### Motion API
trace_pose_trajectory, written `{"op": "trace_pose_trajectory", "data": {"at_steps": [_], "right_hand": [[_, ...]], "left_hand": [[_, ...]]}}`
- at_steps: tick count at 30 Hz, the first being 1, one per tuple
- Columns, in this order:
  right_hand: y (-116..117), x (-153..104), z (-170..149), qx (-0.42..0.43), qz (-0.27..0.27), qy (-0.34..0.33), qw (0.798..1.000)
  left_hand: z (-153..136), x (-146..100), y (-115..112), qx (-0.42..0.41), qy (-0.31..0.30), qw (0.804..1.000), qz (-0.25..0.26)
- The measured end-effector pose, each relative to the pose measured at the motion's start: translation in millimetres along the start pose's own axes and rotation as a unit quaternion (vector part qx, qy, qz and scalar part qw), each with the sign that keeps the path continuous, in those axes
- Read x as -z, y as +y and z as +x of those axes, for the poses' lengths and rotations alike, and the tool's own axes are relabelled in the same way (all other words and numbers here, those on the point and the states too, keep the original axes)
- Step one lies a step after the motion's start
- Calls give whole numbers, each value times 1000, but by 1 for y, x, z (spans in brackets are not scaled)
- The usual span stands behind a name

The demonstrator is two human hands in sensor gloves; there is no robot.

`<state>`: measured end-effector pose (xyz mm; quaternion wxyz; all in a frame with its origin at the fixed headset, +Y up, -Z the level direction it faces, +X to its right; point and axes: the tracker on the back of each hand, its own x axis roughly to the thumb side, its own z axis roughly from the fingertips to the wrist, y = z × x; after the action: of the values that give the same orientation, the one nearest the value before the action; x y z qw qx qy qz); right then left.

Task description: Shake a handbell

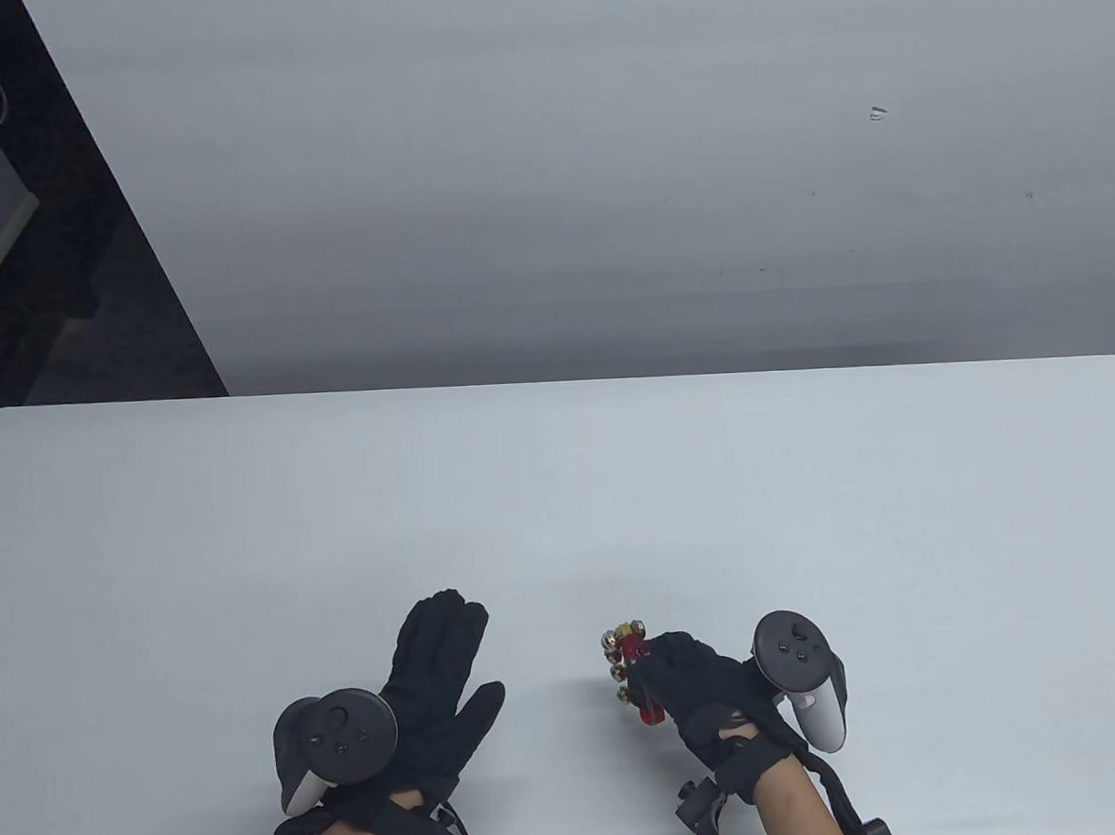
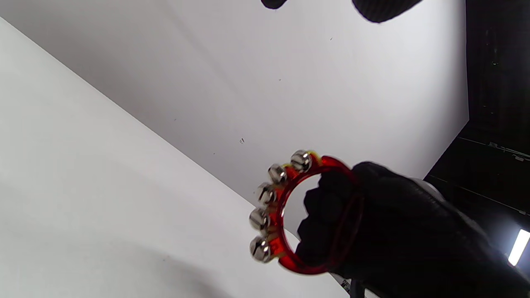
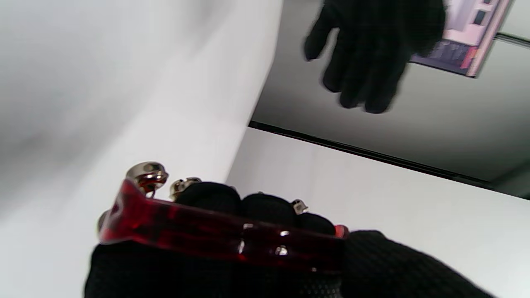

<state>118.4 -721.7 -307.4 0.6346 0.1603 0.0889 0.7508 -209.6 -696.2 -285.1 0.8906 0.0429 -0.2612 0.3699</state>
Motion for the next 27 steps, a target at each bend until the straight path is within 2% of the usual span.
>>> {"op": "trace_pose_trajectory", "data": {"at_steps": [2,4,5,6,8,10,16,21,24,26,27], "right_hand": [[-1,-9,34,7,-9,-90,996],[-1,-19,59,13,-31,-146,989],[-1,-19,59,9,-40,-145,989],[-1,-14,48,-11,-46,-112,993],[-1,-5,18,-19,-16,-45,999],[-1,-3,3,-7,-8,-13,1000],[-1,1,-8,-2,-7,7,1000],[-3,3,-25,-8,-1,55,998],[-3,3,-23,-11,0,54,998],[-3,0,-4,-3,-1,13,1000],[-4,-4,13,-3,-6,-31,1000]], "left_hand": [[0,0,0,2,0,1000,-2],[1,1,0,2,-2,1000,-2],[1,1,0,1,-3,1000,-2],[2,1,-1,3,-5,1000,-2],[2,1,-2,4,-5,1000,-3],[3,1,-2,2,-4,1000,-3],[3,0,-1,-2,-3,1000,2],[5,-1,0,-2,-9,1000,4],[5,-1,0,-2,-11,1000,4],[5,-1,0,-2,-9,1000,4],[5,-1,0,-2,-9,1000,4]]}}
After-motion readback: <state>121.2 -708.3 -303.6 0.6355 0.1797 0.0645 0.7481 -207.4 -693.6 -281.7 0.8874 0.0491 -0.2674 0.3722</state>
